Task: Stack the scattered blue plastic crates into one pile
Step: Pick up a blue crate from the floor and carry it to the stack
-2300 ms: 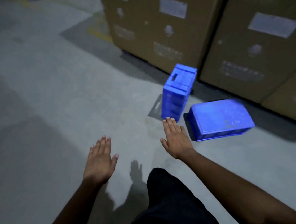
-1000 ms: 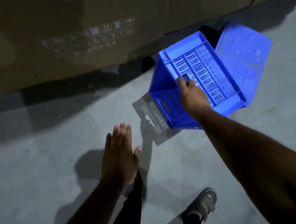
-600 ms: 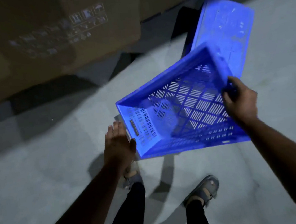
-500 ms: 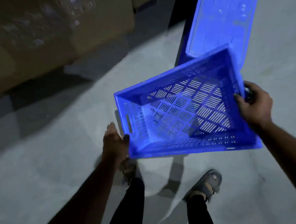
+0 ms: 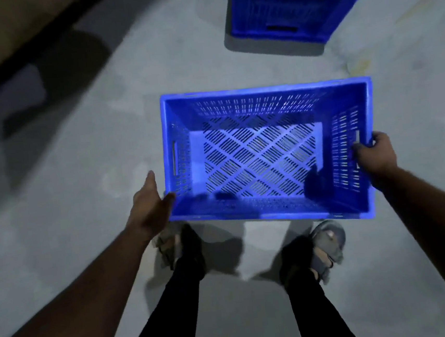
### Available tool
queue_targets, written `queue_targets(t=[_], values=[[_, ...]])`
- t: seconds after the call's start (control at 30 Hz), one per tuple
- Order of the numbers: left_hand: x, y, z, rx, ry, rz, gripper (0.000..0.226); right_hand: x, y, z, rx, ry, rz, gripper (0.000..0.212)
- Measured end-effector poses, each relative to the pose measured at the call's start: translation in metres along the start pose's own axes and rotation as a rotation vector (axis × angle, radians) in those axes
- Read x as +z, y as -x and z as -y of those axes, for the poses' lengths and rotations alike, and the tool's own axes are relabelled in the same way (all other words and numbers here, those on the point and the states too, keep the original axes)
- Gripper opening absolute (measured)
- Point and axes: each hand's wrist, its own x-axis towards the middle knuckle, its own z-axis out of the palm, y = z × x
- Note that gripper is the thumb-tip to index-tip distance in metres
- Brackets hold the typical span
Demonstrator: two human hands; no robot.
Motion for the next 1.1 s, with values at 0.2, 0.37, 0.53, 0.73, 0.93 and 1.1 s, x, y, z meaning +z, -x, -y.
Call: queue_targets(t=[0.2,0.37,0.53,0.73,0.93,1.1], values=[[0.001,-0.013,-0.008,-0.171,0.195,0.045,0.071,-0.015,0.009,-0.008,0.039,-0.25,0.209,0.021],[-0.021,-0.051,-0.037,-0.259,0.64,0.069,0.044,-0.026,-0.003,-0.006,0.228,-0.313,0.306,0.037],[-0.03,-0.088,-0.056,-0.349,0.819,0.199,0.06,-0.017,-0.023,-0.003,0.285,-0.421,0.435,0.064],[-0.014,-0.111,-0.054,-0.297,0.879,0.141,0.073,-0.004,-0.047,-0.021,0.239,-0.448,0.56,0.09],[0.003,-0.122,-0.051,-0.294,0.828,0.32,0.086,0.003,-0.058,-0.035,0.246,-0.51,0.602,0.094],[0.001,-0.133,-0.049,-0.311,0.805,0.412,0.098,0.002,-0.058,-0.033,0.26,-0.472,0.636,0.11]])
